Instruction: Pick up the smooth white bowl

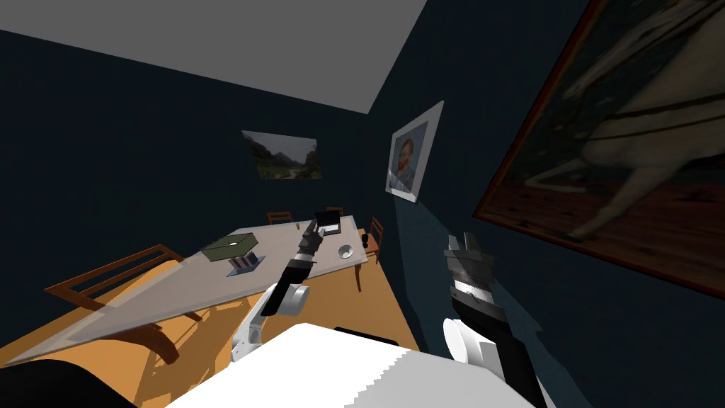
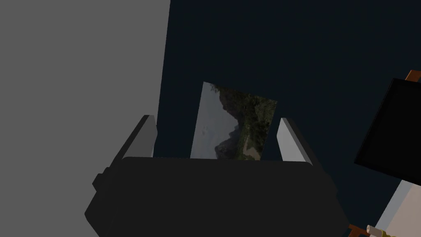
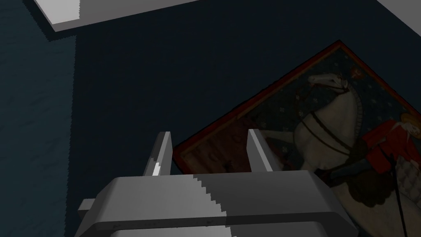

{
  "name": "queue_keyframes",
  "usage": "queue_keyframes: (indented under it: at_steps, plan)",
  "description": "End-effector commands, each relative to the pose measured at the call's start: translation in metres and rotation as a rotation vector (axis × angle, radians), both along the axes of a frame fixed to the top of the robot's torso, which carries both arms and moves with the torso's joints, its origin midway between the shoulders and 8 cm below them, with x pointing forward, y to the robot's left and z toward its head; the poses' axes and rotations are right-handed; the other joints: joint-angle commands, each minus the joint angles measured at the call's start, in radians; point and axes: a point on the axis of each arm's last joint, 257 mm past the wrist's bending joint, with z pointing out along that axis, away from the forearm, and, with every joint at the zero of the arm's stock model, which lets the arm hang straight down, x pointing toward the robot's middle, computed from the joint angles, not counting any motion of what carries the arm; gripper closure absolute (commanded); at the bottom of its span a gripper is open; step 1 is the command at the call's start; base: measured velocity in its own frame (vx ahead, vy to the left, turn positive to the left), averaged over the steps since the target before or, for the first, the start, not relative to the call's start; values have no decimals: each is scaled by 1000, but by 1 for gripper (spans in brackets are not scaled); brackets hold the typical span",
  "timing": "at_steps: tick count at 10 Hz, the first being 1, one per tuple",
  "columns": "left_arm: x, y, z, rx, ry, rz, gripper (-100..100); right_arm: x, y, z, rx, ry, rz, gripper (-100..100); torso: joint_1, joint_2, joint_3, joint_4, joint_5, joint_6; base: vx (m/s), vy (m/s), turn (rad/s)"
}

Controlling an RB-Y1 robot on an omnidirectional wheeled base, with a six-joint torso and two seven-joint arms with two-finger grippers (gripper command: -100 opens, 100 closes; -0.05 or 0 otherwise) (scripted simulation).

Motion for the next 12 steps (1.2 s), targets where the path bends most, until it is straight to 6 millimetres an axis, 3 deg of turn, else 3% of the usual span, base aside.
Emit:
queue_keyframes:
  at_steps: [1,3,6,8,12]
  plan:
    - [8,2,-14,5,38,2,-100,0,0,0,0,0,0,0,0,0,0,0,0,0,-31,-51,14]
    - [29,5,-43,24,120,4,-100,0,0,0,0,0,0,0,1,0,0,0,0,0,-31,-46,28]
    - [40,9,-66,30,178,10,-100,0,0,0,0,0,0,0,1,-1,0,0,0,0,-21,-44,17]
    - [60,13,-91,45,254,19,-100,0,0,0,0,0,0,0,1,-2,-1,0,0,0,-15,-51,26]
    - [79,23,-139,52,375,38,-100,0,0,0,0,0,0,0,2,-2,-1,0,0,0,-9,-41,18]
